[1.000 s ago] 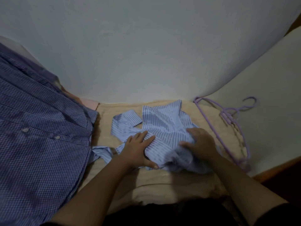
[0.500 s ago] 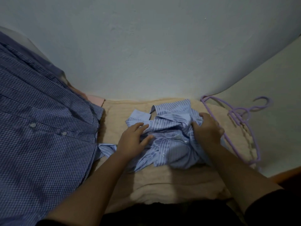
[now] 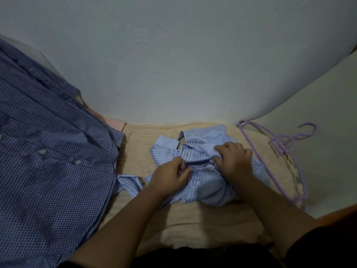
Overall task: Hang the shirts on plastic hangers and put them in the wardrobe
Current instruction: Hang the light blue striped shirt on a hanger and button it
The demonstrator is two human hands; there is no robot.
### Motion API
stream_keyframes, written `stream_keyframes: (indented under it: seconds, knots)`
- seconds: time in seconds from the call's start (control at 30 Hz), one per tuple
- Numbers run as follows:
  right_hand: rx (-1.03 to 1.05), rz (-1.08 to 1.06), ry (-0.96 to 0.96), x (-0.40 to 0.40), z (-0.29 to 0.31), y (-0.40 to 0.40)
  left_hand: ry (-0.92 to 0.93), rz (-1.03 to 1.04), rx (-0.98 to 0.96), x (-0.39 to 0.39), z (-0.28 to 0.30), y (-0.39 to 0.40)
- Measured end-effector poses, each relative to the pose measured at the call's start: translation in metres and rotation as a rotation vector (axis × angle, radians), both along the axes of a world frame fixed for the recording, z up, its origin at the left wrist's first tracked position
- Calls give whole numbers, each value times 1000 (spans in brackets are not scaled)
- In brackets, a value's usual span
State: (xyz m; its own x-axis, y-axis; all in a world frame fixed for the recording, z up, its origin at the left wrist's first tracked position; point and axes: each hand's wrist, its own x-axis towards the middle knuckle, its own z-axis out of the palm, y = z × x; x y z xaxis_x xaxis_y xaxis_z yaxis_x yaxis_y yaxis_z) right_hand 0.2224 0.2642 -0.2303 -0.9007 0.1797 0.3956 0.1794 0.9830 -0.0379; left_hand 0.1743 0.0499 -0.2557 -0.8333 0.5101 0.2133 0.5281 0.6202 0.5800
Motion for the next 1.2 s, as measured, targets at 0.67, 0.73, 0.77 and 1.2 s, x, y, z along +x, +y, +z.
stream_keyframes:
  seconds: [0.67,0.73,0.77,1.2]
  knots:
    - [-131,-290,-273,-51,-30,42,82,-140,-200,-65,-24,24]
    - [-190,-293,-275,-53,-31,41,145,-101,-118,-67,-29,24]
    - [-202,-273,-251,-54,-31,41,112,-67,-65,-66,-28,24]
    - [-1092,342,-185,-32,87,-15,-241,-71,274,-34,105,17]
